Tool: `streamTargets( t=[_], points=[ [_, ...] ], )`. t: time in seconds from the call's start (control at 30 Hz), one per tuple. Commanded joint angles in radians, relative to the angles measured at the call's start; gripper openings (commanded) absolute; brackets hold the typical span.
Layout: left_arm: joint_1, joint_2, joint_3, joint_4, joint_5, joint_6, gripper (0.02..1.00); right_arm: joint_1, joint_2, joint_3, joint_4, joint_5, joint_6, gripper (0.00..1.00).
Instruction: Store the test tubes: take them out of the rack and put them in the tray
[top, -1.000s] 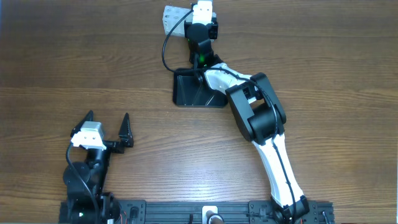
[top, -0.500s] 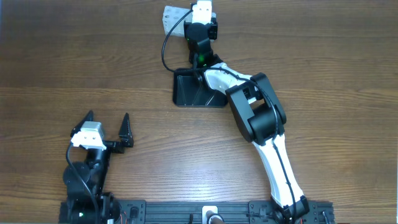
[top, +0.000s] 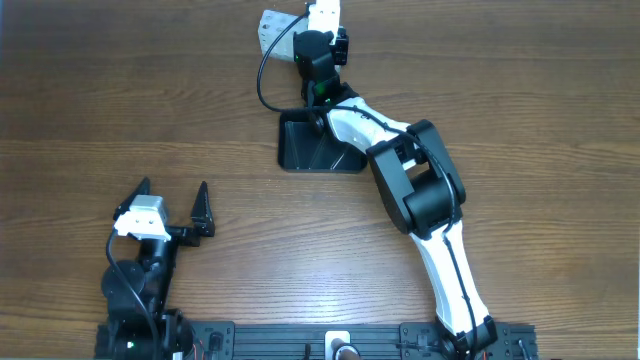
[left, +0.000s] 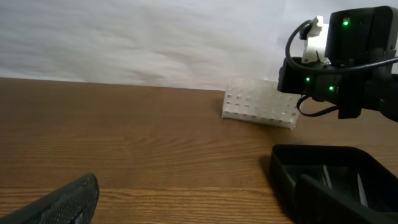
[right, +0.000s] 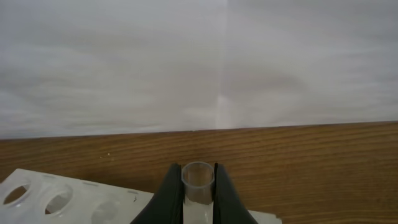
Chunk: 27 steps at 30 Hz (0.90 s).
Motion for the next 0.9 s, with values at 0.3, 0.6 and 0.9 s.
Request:
streamTargets(
  t=[0.3,0.6,0.9],
  points=[
    [0.005,-0.006,-0.005,-0.001,0.006,0.011,0.998,0.008,-0.122,0.019,0.000,0.010,0.026,0.009],
    [0.005,-0.006,-0.005,-0.001,0.006,0.011,1.000,0.012,-0.158,0.019,-0.014,0.010,0.026,0.009],
    [0.005,-0.006,-0.005,-0.001,0.006,0.011,1.000,0.014,-0.194,0.019,-0.033,0.008,0.026,0.012]
  ],
)
